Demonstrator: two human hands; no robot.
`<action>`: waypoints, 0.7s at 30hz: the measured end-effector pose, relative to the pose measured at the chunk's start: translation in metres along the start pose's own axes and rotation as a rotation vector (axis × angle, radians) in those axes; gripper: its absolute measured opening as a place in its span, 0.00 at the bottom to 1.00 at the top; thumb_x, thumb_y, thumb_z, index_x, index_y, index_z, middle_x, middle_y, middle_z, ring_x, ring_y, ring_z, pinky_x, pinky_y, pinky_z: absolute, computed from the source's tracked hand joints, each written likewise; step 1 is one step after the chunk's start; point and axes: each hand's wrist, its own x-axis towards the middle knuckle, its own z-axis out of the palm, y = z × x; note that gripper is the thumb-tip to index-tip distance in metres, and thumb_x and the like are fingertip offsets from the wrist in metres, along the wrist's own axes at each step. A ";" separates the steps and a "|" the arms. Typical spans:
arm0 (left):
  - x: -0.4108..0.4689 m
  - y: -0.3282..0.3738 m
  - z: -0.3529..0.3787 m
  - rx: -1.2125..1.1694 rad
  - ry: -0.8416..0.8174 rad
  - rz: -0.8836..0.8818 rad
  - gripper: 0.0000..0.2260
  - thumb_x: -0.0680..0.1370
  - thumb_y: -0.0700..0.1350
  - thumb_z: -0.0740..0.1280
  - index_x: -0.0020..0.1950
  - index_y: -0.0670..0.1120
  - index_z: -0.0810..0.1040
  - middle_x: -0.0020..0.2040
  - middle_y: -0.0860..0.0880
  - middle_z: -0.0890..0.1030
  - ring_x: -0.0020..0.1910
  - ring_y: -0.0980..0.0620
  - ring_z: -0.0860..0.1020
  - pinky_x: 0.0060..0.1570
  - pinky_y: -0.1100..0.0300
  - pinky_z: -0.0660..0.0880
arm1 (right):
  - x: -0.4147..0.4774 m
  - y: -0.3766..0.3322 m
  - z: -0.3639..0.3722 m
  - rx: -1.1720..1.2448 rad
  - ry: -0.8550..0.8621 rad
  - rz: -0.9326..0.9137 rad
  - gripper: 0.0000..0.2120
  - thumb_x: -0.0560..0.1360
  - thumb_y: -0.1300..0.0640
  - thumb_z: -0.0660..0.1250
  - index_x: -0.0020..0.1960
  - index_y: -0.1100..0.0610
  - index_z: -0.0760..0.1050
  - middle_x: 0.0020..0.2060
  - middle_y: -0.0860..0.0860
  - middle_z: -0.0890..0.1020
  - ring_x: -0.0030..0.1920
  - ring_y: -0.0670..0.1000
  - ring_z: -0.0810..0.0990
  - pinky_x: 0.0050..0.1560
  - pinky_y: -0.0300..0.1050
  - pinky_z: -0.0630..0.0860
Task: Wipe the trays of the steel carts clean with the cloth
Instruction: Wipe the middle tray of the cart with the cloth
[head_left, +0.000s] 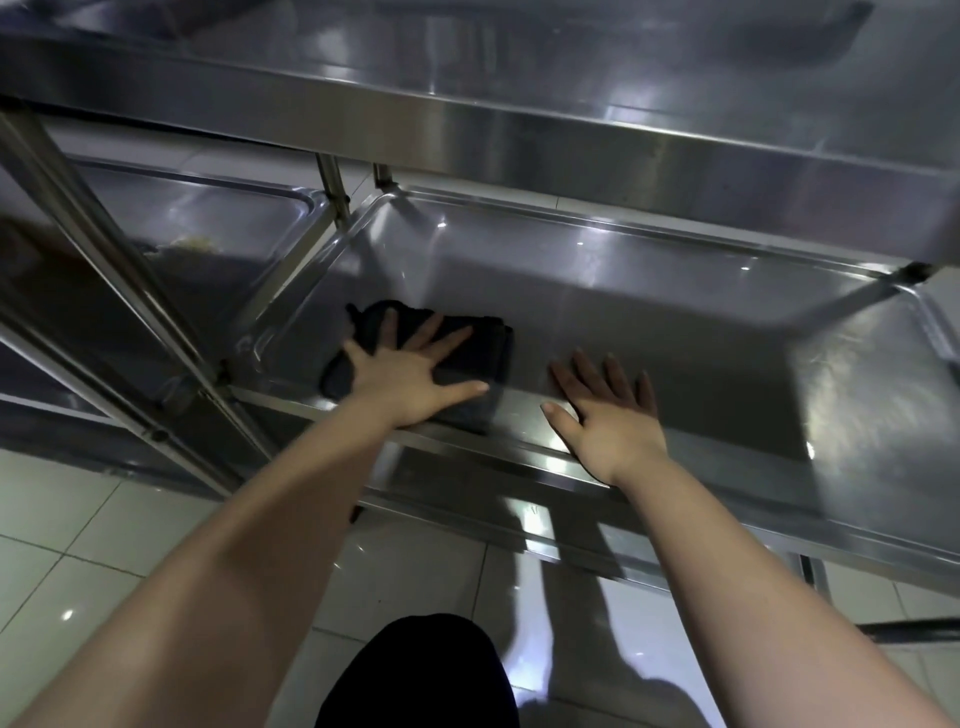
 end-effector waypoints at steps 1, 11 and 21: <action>0.002 -0.020 -0.005 -0.012 -0.015 -0.048 0.41 0.58 0.85 0.42 0.70 0.77 0.41 0.78 0.64 0.42 0.78 0.41 0.39 0.64 0.23 0.39 | 0.000 0.000 0.000 0.001 0.003 0.000 0.28 0.78 0.32 0.45 0.77 0.34 0.44 0.78 0.38 0.44 0.79 0.51 0.40 0.75 0.60 0.37; 0.016 0.016 -0.003 0.026 -0.046 0.030 0.39 0.59 0.84 0.40 0.70 0.77 0.38 0.79 0.62 0.41 0.77 0.37 0.38 0.60 0.22 0.33 | -0.001 -0.006 0.000 -0.033 -0.016 0.007 0.28 0.79 0.34 0.45 0.77 0.35 0.43 0.78 0.39 0.43 0.79 0.53 0.40 0.75 0.62 0.38; 0.046 0.000 -0.001 0.011 0.091 0.022 0.38 0.62 0.82 0.42 0.71 0.75 0.41 0.79 0.62 0.46 0.78 0.40 0.41 0.62 0.22 0.39 | -0.005 -0.003 -0.001 -0.023 -0.003 -0.010 0.28 0.80 0.39 0.45 0.78 0.36 0.43 0.78 0.39 0.43 0.79 0.52 0.40 0.76 0.58 0.39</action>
